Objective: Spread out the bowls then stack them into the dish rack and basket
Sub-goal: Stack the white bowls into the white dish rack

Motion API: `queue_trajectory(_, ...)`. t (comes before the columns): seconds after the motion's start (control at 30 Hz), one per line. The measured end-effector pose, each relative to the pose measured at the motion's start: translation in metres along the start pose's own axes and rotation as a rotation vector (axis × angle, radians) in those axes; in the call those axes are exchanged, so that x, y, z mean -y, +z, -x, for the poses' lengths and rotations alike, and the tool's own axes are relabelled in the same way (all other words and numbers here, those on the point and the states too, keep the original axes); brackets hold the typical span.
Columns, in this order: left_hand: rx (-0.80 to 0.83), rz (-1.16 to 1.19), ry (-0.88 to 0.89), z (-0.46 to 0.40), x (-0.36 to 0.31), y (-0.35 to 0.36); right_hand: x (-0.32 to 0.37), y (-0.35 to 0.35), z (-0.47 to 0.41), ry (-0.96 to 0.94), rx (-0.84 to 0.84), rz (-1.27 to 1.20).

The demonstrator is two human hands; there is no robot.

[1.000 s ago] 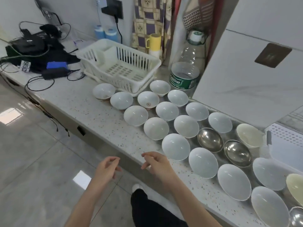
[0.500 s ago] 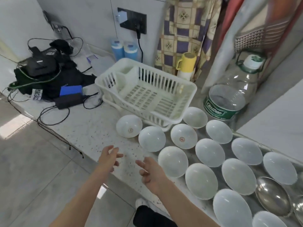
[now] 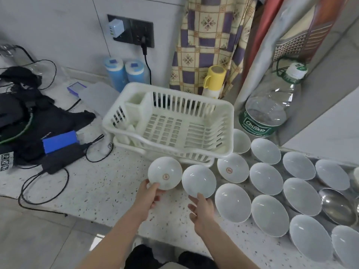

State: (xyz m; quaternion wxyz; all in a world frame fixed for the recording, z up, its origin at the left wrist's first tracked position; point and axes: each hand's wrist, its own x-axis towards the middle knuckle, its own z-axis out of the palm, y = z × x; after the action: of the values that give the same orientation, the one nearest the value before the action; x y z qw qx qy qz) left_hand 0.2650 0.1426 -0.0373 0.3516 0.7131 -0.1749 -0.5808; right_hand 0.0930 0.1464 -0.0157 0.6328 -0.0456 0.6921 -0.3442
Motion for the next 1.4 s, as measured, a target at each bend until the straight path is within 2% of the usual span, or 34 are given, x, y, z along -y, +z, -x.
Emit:
queue_trajectory(0.23,0.147,-0.049,-0.015,-0.007,-0.014,-0.026,-0.006,0.019,0.009,-0.113,-0.178,-0.091)
queue_trajectory(0.5,0.394,-0.116,0.098,0.012,-0.054,-0.084,-0.025,0.026,0.055,-0.270,-0.336,-0.210)
queue_trajectory(0.63,0.556,-0.029,0.122,0.023,-0.080,-0.094,-0.011,0.031,0.085,-0.441,-0.342,-0.285)
queue_trajectory(0.73,0.602,0.050,0.168,0.024,-0.106,-0.091,0.015,0.037,0.101,-0.555,-0.297,-0.322)
queue_trajectory(0.93,0.543,0.230,0.218,0.003,-0.166,-0.078,0.093,0.054,0.098,-0.707,-0.210,-0.222)
queue_trajectory(1.07,0.447,0.296,0.238,-0.020,-0.198,-0.078,0.147,0.071,0.069,-0.738,-0.159,0.099)
queue_trajectory(1.17,0.343,0.287,0.268,-0.038,-0.216,-0.079,0.168,0.094,0.038,-0.705,-0.147,0.354)
queue_trajectory(1.4,0.182,0.289,0.276,-0.080,-0.239,-0.078,0.184,0.142,-0.032,-0.478,0.039,0.579)
